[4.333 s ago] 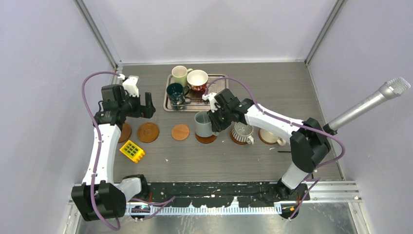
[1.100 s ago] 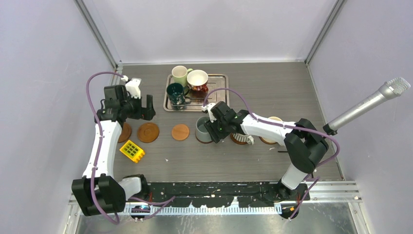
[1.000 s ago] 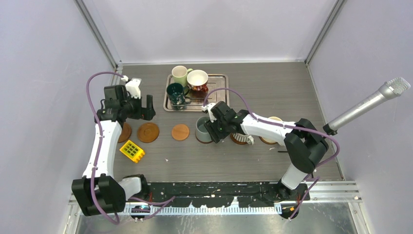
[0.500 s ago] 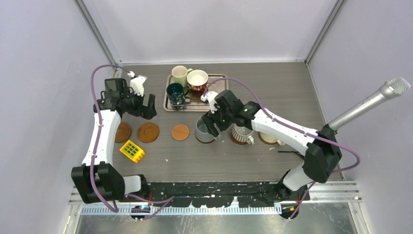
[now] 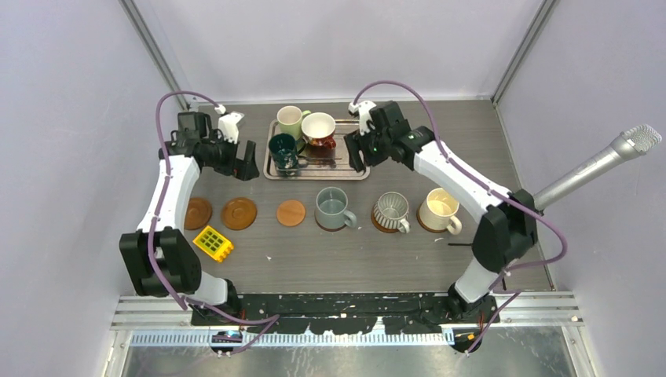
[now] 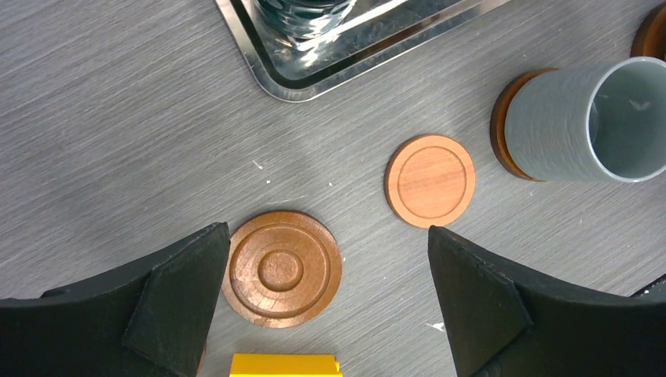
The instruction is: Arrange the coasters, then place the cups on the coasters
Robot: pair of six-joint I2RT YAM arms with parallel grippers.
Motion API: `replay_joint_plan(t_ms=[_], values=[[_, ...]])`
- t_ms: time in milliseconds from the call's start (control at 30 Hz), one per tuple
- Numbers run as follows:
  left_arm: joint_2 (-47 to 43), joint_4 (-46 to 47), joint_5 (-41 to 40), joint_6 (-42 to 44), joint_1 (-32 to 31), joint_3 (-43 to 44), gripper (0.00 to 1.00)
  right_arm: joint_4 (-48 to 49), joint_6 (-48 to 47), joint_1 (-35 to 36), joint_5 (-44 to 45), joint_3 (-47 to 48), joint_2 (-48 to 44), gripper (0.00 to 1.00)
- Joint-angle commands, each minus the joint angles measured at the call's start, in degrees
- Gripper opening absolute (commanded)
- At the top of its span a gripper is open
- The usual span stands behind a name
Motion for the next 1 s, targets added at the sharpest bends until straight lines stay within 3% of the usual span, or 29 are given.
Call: replay_joint_plan(t_ms=[0,400,600,967], values=[[0.6,3.7,2.1,-2.7,-0.3,1.7,1.00,4.1,-0.2,-1.2,4.6,8.1,7.0,0.71],[-7.0,8.4,0.0,-2.7,-0.2,-6.5,1.00,-3.3,0.3,-1.3,5.4,36.3,35.4,0.69],[-9.1,8.8,0.4,-2.6,-0.3,-8.3,1.00,-4.3,-0.4,-1.2,5.6,44.8,42.4,0.66],[-8.7,10.0,0.7,-2.5,-0.3,-8.4,1.00,-4.6,-1.5,-0.7,5.7,55.3,51.2,0.50]])
